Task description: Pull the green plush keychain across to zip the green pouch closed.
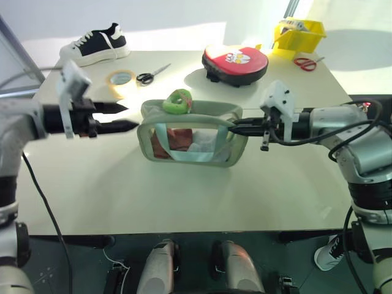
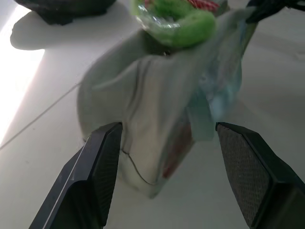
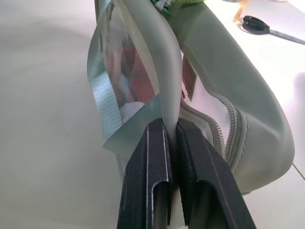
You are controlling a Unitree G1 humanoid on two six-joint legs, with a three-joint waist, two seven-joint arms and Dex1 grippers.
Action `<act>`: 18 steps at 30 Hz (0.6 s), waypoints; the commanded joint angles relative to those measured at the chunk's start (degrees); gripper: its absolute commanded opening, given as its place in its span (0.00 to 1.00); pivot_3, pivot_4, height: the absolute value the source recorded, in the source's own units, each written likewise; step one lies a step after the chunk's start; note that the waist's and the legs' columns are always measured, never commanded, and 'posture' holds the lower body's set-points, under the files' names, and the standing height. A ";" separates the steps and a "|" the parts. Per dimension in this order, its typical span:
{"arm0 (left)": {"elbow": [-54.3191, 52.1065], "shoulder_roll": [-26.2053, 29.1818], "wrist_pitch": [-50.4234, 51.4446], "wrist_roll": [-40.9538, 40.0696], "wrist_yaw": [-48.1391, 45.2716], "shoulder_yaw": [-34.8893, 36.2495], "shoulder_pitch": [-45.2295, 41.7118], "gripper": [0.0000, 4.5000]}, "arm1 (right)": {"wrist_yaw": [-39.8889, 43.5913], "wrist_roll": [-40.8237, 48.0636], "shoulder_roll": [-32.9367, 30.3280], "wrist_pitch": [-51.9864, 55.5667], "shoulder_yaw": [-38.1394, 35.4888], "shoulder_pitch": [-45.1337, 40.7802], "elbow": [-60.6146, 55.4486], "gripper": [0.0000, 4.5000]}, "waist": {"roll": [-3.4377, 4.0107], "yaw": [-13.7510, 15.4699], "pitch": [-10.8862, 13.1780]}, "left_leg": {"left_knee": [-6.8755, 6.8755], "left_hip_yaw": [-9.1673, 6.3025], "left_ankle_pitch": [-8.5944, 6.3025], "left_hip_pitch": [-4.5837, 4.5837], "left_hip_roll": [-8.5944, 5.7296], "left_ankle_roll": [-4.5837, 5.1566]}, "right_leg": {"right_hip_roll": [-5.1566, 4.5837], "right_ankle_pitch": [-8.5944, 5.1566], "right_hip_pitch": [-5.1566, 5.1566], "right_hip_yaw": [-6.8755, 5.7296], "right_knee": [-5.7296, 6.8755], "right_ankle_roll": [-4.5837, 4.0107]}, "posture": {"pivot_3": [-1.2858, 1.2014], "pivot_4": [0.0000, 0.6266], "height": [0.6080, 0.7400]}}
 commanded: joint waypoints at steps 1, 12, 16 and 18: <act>-2.88 -2.73 -3.49 3.07 4.41 -1.84 -0.03 0.69 | -0.50 -0.23 0.61 -0.45 -0.60 -1.96 0.07 0.00 | 0.00 0.05 0.00 | 0.00 0.00 -0.02 0.00 0.00 -0.04 | 0.00 0.00 0.00 0.00 0.00 0.00 | 0.52 0.24 1.00; -0.64 -6.35 -6.77 6.14 7.37 -3.12 -1.37 0.01 | -0.92 -0.87 1.82 0.04 -0.44 -2.99 0.43 0.00 | -0.01 -0.06 0.00 | 0.00 0.04 0.06 -0.02 0.01 0.10 | 0.10 0.23 -0.03 0.00 0.04 0.03 | 0.52 0.24 1.00; -1.17 -6.04 -5.31 5.48 7.70 -2.59 -1.59 0.00 | -1.21 -0.23 2.32 1.27 -1.07 -3.70 1.09 0.09 | -0.01 -0.07 0.00 | 0.00 0.03 0.06 -0.02 0.01 0.10 | 0.09 0.22 -0.03 0.00 0.04 0.02 | 0.52 0.24 1.00; -1.01 -5.93 -5.83 5.80 7.48 -2.77 -1.65 0.00 | 0.51 0.34 1.64 1.38 -1.09 -4.19 1.33 0.23 | 0.00 -0.07 0.00 | 0.00 0.03 0.06 -0.02 0.01 0.10 | 0.09 0.21 -0.03 0.00 0.04 0.02 | 0.52 0.24 1.00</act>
